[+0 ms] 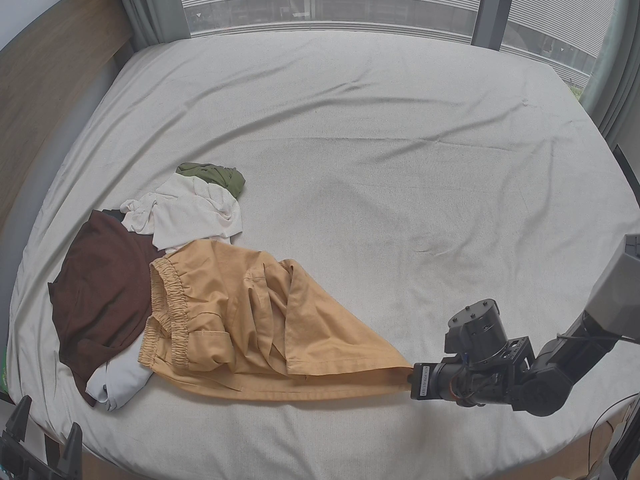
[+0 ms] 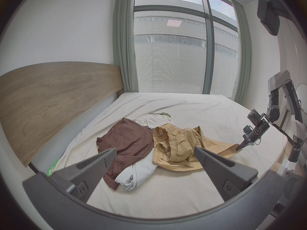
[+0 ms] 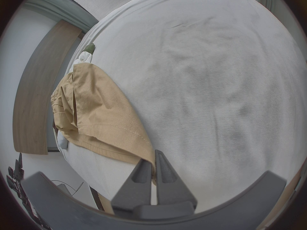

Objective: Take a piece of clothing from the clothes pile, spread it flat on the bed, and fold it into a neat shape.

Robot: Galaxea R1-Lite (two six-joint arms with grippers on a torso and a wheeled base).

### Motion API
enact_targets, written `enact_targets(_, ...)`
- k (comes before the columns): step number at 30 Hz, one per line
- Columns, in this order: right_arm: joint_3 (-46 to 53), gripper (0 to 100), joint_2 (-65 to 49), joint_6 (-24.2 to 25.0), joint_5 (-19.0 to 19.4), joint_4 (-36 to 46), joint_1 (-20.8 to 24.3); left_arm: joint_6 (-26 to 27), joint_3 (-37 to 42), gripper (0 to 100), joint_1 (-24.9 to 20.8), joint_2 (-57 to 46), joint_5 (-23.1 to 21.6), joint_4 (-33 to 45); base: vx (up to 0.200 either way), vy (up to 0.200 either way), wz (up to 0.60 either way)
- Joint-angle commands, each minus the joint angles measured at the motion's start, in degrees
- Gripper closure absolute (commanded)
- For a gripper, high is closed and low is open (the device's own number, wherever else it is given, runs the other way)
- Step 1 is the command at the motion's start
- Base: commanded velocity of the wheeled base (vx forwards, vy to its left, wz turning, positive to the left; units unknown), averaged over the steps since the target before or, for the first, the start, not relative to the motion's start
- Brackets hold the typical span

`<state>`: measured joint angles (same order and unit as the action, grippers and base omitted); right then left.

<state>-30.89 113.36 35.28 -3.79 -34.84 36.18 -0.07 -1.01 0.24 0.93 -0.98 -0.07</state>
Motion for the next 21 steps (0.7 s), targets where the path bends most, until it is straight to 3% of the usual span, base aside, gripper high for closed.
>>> enact_targets(1, 2.0, 100, -2.2, 0.0, 0.2, -0.1, -1.6, 0.0, 1.0, 0, 0.0, -0.9, 0.0, 0.0, 0.000, 0.000, 0.00)
enact_targets(21, 11.8, 100, -4.4, -5.7, 3.1, -7.3, -10.0, 0.1, 1.0, 0, 0.0, -0.9, -0.1, 0.0, 0.000, 0.000, 0.00)
